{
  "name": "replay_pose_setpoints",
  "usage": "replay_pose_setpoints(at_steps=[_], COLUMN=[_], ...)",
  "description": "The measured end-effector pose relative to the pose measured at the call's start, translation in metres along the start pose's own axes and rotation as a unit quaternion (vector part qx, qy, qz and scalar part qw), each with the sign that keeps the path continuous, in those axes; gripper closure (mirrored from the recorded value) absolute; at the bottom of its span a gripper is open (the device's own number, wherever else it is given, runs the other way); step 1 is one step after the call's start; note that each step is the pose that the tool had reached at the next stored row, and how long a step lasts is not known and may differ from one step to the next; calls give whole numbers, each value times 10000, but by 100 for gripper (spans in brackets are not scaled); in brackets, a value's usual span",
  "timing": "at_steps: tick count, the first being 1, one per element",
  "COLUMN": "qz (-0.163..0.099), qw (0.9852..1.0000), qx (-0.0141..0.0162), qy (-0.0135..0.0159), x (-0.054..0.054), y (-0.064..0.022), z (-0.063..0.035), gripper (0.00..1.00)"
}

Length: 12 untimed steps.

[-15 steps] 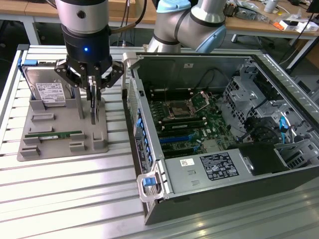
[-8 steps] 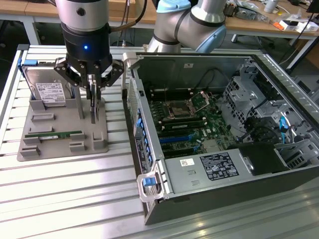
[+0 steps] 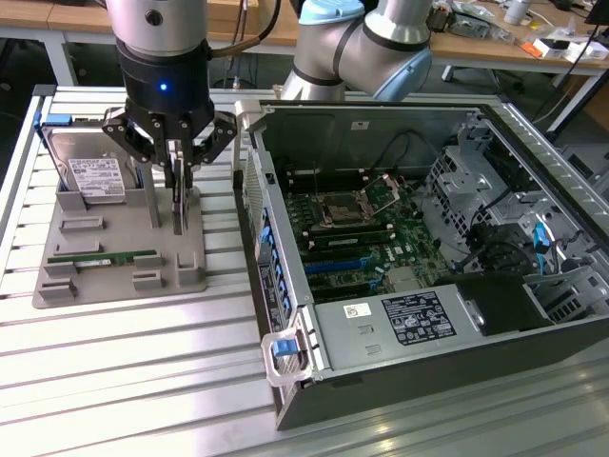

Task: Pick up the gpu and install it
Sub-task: 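Pick up the gpu and move the gpu toward the slot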

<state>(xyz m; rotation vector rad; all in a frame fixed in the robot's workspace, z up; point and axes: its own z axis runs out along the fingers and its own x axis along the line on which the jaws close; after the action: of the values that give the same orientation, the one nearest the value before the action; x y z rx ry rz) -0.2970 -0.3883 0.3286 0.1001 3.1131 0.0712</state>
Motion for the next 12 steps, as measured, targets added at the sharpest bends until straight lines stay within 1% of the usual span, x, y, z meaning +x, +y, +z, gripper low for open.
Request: replay_pose_setpoints(at_steps=[7,12], qz=[0,0], qw=[10000,10000], qx=[-2,-6], qy=[1,0], x=[0,-2], y=[1,3], z=[-27,-74], gripper=[74,74])
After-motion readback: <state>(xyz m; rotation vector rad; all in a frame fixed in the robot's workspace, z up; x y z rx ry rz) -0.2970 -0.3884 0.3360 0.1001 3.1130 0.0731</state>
